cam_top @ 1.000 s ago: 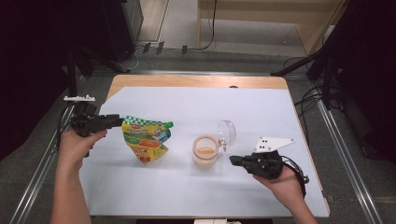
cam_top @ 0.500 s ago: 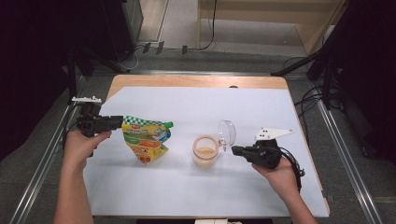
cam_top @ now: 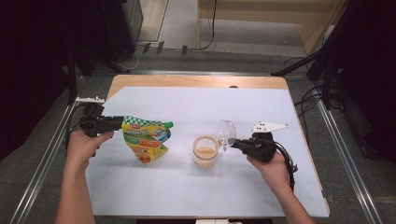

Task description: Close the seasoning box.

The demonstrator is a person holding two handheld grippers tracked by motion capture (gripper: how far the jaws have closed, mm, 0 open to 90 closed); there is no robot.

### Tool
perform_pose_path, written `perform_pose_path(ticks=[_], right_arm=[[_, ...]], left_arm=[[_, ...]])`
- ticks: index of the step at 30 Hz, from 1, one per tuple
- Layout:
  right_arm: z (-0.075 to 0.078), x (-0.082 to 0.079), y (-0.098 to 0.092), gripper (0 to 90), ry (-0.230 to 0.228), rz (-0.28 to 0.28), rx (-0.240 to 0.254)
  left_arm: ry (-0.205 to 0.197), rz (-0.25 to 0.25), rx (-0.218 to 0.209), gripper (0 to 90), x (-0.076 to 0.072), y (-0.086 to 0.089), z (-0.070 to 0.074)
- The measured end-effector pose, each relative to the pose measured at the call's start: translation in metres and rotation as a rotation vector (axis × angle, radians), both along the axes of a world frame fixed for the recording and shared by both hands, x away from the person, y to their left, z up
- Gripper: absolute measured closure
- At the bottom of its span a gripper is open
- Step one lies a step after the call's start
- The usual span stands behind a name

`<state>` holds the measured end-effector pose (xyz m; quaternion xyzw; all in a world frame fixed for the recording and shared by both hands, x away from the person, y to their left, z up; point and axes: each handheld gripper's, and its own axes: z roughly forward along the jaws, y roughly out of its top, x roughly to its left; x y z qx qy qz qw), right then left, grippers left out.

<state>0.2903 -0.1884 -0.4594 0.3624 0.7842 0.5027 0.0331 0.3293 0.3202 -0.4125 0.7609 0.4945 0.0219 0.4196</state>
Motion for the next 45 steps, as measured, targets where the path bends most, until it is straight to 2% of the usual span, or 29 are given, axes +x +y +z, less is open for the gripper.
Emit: perform_pose_path(ticks=[13, 23, 37, 45], right_arm=[[0.010, 0.000, 0.010, 90.0, -0.046, -0.024, -0.009], [0.018, -0.006, 0.011, 89.9, -0.071, -0.015, 0.019], [0.029, -0.012, 0.007, 77.3, -0.138, -0.020, 0.020], [0.028, -0.010, -0.001, 74.3, -0.136, -0.033, 0.002]], left_arm=[[-0.001, 0.000, -0.003, 40.7, -0.001, 0.000, 0.001], [0.000, 0.001, -0.004, 40.2, -0.001, 0.000, 0.000], [0.006, -0.001, 0.001, 39.9, 0.000, 0.000, -0.002], [0.009, 0.000, 0.000, 39.8, 0.000, 0.001, -0.002]])
